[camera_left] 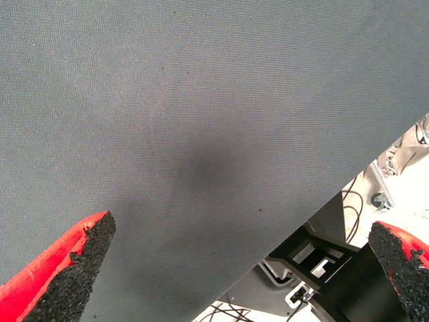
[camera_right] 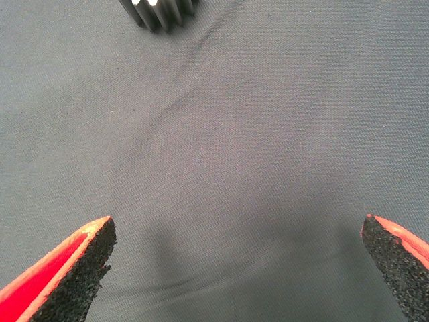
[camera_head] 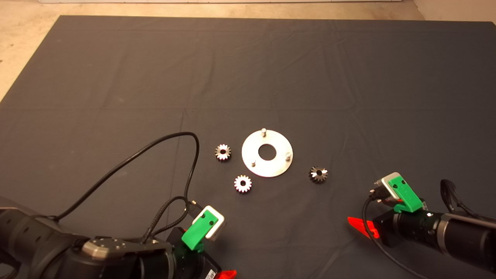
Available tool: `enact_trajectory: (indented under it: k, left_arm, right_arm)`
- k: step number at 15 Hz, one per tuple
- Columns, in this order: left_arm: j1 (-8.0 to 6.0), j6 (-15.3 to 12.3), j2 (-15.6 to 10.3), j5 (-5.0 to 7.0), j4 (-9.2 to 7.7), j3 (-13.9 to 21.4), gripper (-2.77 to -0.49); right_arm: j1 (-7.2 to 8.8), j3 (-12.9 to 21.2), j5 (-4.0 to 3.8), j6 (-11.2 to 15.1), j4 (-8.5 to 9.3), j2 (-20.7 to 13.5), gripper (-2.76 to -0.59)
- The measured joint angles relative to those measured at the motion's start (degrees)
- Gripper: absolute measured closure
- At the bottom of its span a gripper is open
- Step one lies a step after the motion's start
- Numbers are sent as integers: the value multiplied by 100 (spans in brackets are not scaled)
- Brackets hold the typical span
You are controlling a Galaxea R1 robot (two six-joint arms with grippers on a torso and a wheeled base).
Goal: Install three planetary gears onto the carrier pins
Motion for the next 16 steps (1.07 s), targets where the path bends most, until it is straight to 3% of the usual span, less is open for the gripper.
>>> enact_trajectory:
  k: [6,10,13,16]
  left_arm:
    - [2,0,116,-2,0,0,-275]
    - [13,0,278,2,6,0,-275]
    - [13,-5,417,0,17,0,-275]
    - [13,-9,450,0,45,0,-275]
  right_arm:
    - [12,0,2,24,30,2,-275]
    - [310,-20,-13,24,346,22,-275]
    - [356,-133,-41,24,411,220,-275]
    - [423,-493,-55,24,438,563,-275]
